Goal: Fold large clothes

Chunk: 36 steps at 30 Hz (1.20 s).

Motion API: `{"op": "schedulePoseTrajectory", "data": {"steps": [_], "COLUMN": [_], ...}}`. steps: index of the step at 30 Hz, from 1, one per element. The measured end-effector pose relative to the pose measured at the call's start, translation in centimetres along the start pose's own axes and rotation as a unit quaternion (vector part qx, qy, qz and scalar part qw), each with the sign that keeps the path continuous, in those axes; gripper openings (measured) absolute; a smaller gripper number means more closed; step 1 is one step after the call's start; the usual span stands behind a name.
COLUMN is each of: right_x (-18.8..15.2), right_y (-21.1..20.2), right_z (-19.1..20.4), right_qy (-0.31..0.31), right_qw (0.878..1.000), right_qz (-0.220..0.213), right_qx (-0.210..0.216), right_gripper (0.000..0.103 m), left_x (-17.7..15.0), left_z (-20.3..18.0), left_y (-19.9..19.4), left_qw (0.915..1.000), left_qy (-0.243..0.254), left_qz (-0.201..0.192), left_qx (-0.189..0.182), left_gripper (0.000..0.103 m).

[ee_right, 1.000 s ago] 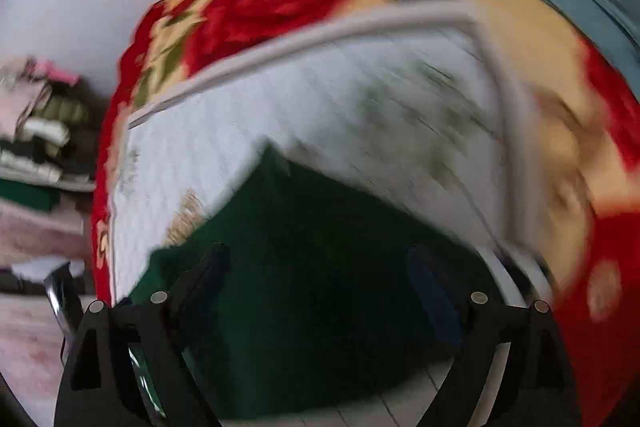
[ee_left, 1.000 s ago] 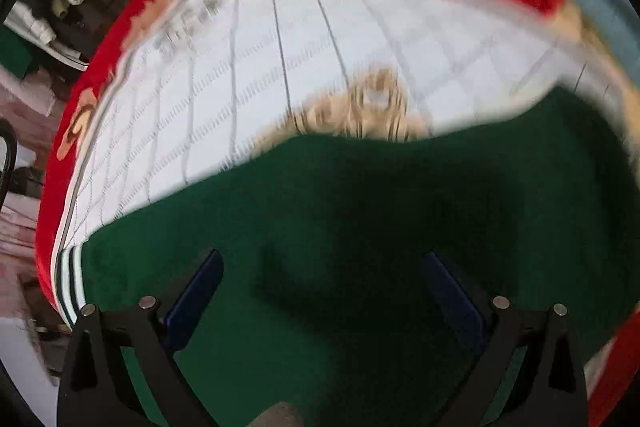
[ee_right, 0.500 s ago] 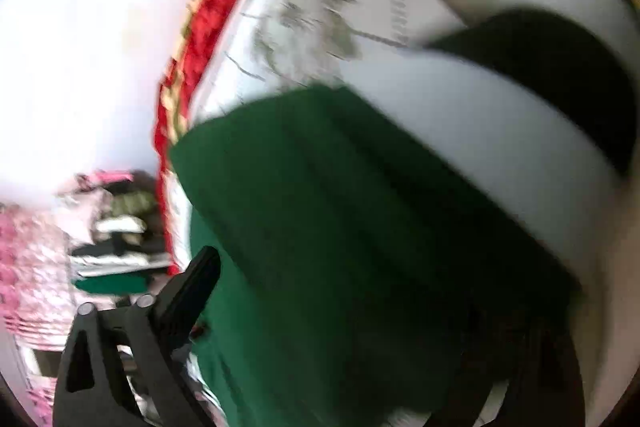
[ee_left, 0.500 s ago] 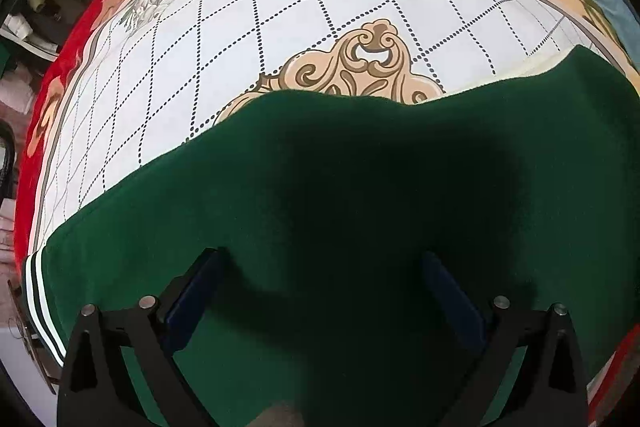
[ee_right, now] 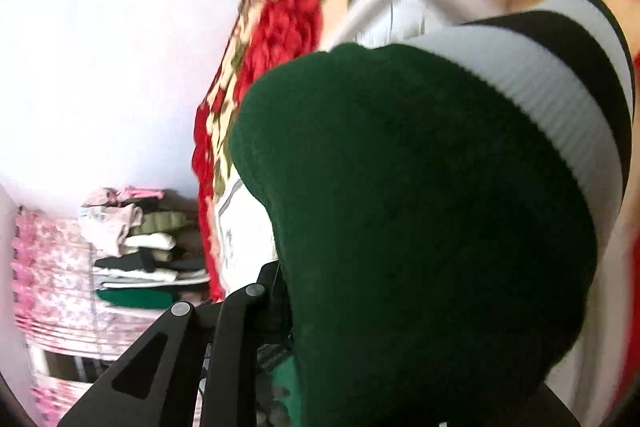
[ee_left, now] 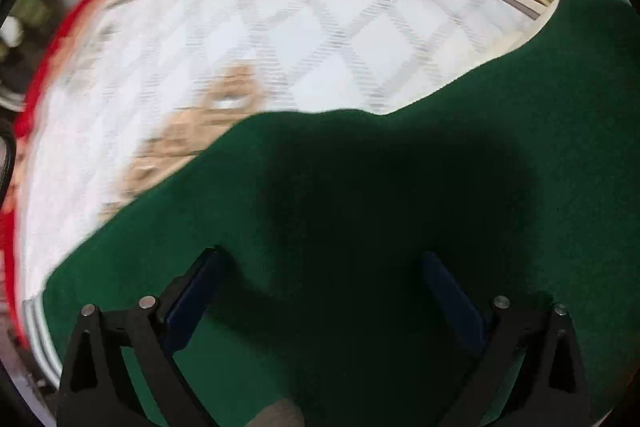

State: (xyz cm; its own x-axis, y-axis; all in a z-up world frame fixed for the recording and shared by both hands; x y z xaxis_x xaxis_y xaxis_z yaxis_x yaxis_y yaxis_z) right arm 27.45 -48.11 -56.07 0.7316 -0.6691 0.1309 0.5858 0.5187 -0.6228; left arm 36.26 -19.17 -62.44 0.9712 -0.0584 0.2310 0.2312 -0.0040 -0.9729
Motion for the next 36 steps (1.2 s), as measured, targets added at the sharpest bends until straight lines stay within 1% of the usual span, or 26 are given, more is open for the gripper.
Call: {"op": "schedulePoseTrajectory", "data": {"steps": [1, 4, 7, 8, 11, 14, 15, 17, 18, 19, 20, 22, 23, 24, 25, 26, 27, 28, 29, 30, 31, 32, 33, 34, 35, 36], "right_x": [0.5, 0.7, -0.1, -0.9, -4.0, -8.3, -10.1, -13.1, -15.9, -18.0, -19.8, -25.1, -28.7, -31.0, -34.4, -36.3, -40.0, -42.4, -44.1, -46.8, -47.9, -48.6, -49.4, -49.6, -50.0, -50.1], "right_y": [-1.0, -1.9, -2.1, -2.0, -0.9, 1.2, 2.1, 4.2, 6.0, 7.5, 8.6, 12.1, 14.4, 15.8, 17.6, 18.6, 20.4, 21.6, 22.3, 23.8, 24.7, 25.1, 25.5, 25.5, 25.2, 24.7], "right_z": [0.4, 2.1, 6.0, 7.4, 12.3, 17.2, 18.9, 21.4, 23.1, 24.4, 25.0, 26.3, 26.4, 26.2, 25.7, 25.2, 24.0, 22.8, 21.9, 19.9, 18.7, 18.1, 17.8, 18.0, 18.7, 19.0], "right_qy": [-0.007, -0.045, -0.101, -0.120, -0.184, -0.245, -0.269, -0.304, -0.333, -0.357, -0.377, -0.422, -0.448, -0.459, -0.478, -0.490, -0.511, -0.524, -0.535, -0.550, -0.551, -0.552, -0.557, -0.557, -0.551, -0.546], "right_qw": [1.000, 0.998, 0.994, 0.991, 0.981, 0.967, 0.960, 0.949, 0.938, 0.928, 0.920, 0.897, 0.881, 0.873, 0.859, 0.849, 0.829, 0.816, 0.804, 0.784, 0.778, 0.774, 0.768, 0.767, 0.766, 0.765], "right_qz": [-0.006, -0.009, -0.005, -0.002, 0.010, 0.029, 0.038, 0.056, 0.071, 0.083, 0.089, 0.117, 0.137, 0.153, 0.175, 0.188, 0.211, 0.229, 0.242, 0.265, 0.276, 0.282, 0.288, 0.293, 0.313, 0.327], "right_qx": [-0.009, -0.035, -0.050, -0.051, -0.055, -0.061, -0.063, -0.062, -0.061, -0.060, -0.061, -0.060, -0.061, -0.062, -0.066, -0.069, -0.077, -0.085, -0.094, -0.115, -0.127, -0.131, -0.132, -0.124, -0.105, -0.097], "right_gripper": [0.021, 0.021, 0.021, 0.021, 0.021, 0.021, 0.021, 0.021, 0.021, 0.021, 0.021, 0.021, 0.021, 0.021, 0.021, 0.021, 0.021, 0.021, 0.021, 0.023, 0.026, 0.029, 0.036, 0.053, 0.063, 0.077], "left_x": [0.2, 0.8, 0.8, 0.5, -1.2, -4.9, -5.8, -9.8, -11.8, -14.4, -16.2, -19.7, -22.0, -23.4, -25.3, -27.7, -28.5, -30.7, -31.7, -32.3, -33.3, -33.6, -34.1, -34.1, -34.1, -33.3], "left_z": [-0.9, -2.8, -2.3, -1.3, 4.0, 12.1, 14.8, 20.4, 21.8, 24.7, 26.2, 29.3, 31.1, 32.0, 33.2, 34.6, 35.1, 36.3, 37.0, 37.5, 38.2, 38.4, 39.0, 39.0, 39.4, 39.4], "left_y": [0.5, 0.7, 0.0, -0.7, -4.1, -8.7, -9.2, -11.5, -12.7, -14.1, -14.9, -16.4, -17.0, -17.1, -17.4, -17.6, -17.3, -17.3, -17.2, -17.2, -17.4, -17.6, -18.0, -18.3, -19.2, -20.1], "left_qw": [0.9999, 0.9994, 0.9989, 0.9983, 0.9937, 0.9843, 0.9812, 0.9708, 0.9664, 0.9596, 0.9552, 0.9447, 0.9373, 0.9324, 0.9267, 0.9194, 0.9157, 0.9087, 0.9038, 0.8982, 0.8919, 0.8873, 0.8831, 0.8816, 0.8807, 0.8816], "left_qy": [-0.003, -0.003, -0.013, -0.029, -0.096, -0.171, -0.189, -0.238, -0.255, -0.277, -0.290, -0.318, -0.336, -0.348, -0.360, -0.374, -0.381, -0.393, -0.401, -0.412, -0.424, -0.433, -0.442, -0.445, -0.449, -0.449], "left_qz": [0.004, -0.001, 0.001, 0.005, -0.007, -0.029, -0.031, -0.032, -0.032, -0.030, -0.029, -0.024, -0.019, -0.016, -0.010, 0.000, 0.004, 0.016, 0.024, 0.029, 0.030, 0.031, 0.030, 0.026, 0.015, 0.002], "left_qx": [-0.016, -0.035, -0.044, -0.051, -0.058, -0.030, -0.025, 0.002, 0.014, 0.035, 0.049, 0.075, 0.089, 0.096, 0.106, 0.120, 0.127, 0.140, 0.147, 0.152, 0.154, 0.156, 0.156, 0.154, 0.149, 0.145], "left_gripper": [0.103, 0.103, 0.103, 0.103, 0.103, 0.103, 0.103, 0.103, 0.103, 0.103, 0.103, 0.103, 0.103, 0.103, 0.103, 0.103, 0.103, 0.103, 0.103, 0.103, 0.103, 0.103, 0.103, 0.103, 0.103, 0.103]}}
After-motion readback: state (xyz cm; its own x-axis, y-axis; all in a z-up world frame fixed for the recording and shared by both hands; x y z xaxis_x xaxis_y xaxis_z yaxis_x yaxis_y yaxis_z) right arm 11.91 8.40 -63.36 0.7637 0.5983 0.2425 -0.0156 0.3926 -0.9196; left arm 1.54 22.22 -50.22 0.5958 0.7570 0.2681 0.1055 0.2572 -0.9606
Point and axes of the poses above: each gripper's, at about its wrist camera, not at the fingertips, and y roughly the way its jaws point, z to its left, x to its top, the point moved 5 cm from there along y, roughly the way its jaws point, and after that the axes turned 2 degrees about -z, right-handed, at the moved point
